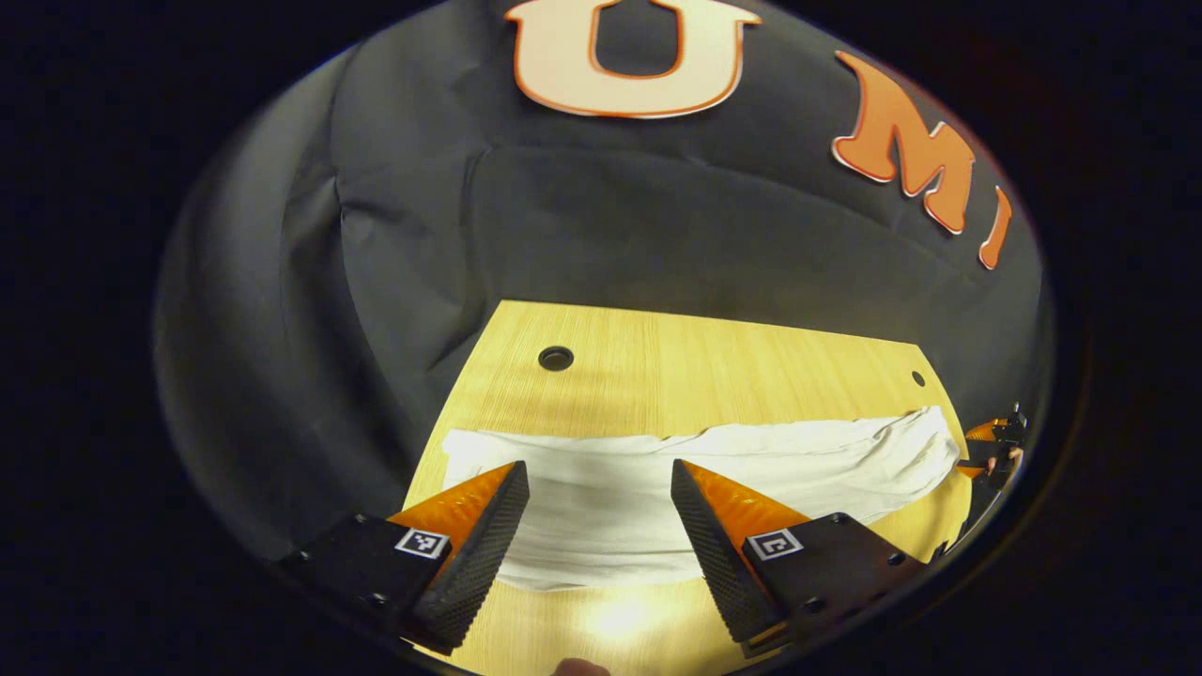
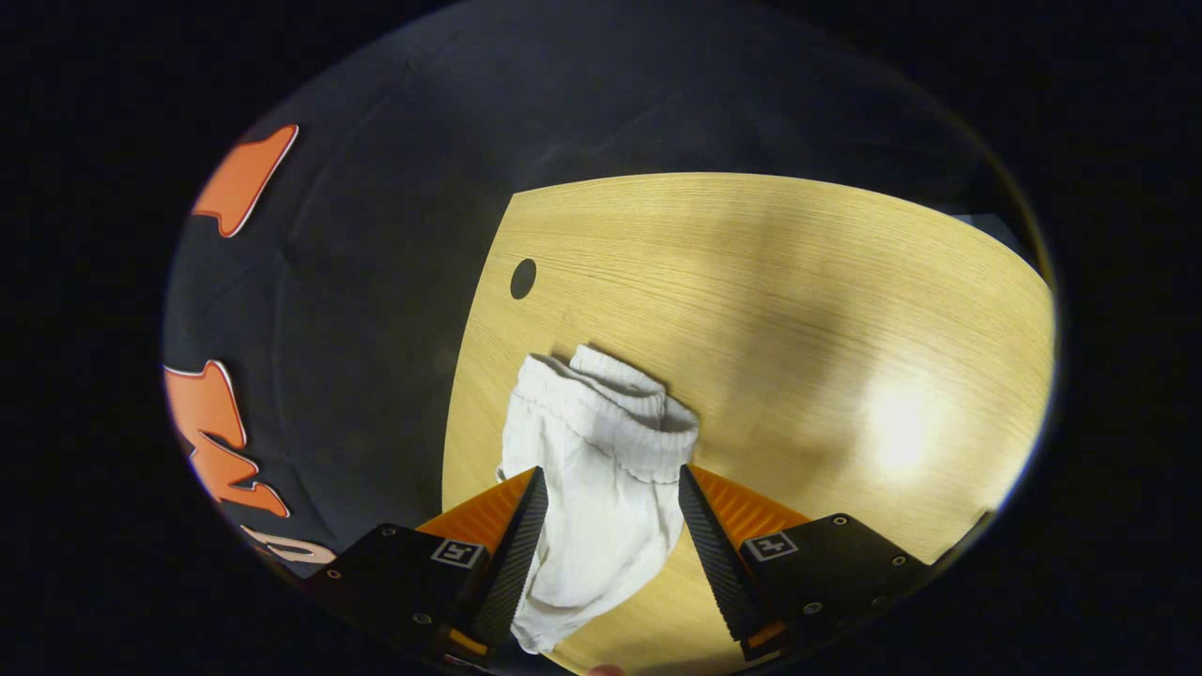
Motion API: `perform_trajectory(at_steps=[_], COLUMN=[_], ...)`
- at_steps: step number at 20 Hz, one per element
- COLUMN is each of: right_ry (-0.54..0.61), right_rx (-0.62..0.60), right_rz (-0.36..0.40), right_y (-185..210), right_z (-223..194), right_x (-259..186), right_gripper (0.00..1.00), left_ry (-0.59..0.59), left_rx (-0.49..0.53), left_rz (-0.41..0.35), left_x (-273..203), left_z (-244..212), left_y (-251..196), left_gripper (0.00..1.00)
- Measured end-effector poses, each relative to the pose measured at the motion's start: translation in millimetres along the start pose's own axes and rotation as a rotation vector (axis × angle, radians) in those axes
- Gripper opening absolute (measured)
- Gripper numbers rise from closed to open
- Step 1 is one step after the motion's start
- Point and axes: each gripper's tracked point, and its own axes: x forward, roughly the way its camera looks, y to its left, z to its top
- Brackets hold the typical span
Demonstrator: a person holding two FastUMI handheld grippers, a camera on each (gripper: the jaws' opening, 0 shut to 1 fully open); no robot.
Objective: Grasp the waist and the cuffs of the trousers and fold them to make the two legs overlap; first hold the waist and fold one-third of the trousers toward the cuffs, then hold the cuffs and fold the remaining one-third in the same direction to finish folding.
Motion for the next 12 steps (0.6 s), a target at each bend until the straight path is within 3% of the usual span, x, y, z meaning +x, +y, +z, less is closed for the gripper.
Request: perform_trajectory(at_steps=[4,12], right_ry=[-0.018,-0.071], right_rx=[-0.074,-0.19], right_rz=[-0.018,0.024], right_y=[-12.5,-17.7], right_z=[0.4,13.6], right_x=[1.6,23.5], right_gripper=[0.88,0.94], left_ry=[-0.072,-0.131], left_rx=[0.036,0.048], left_rz=[-0.007,-0.076], left_x=[-32.4,-90.4], left_z=[11.1,0.8], left_y=[-40.0,-137.6], left_gripper=[0.99,1.0])
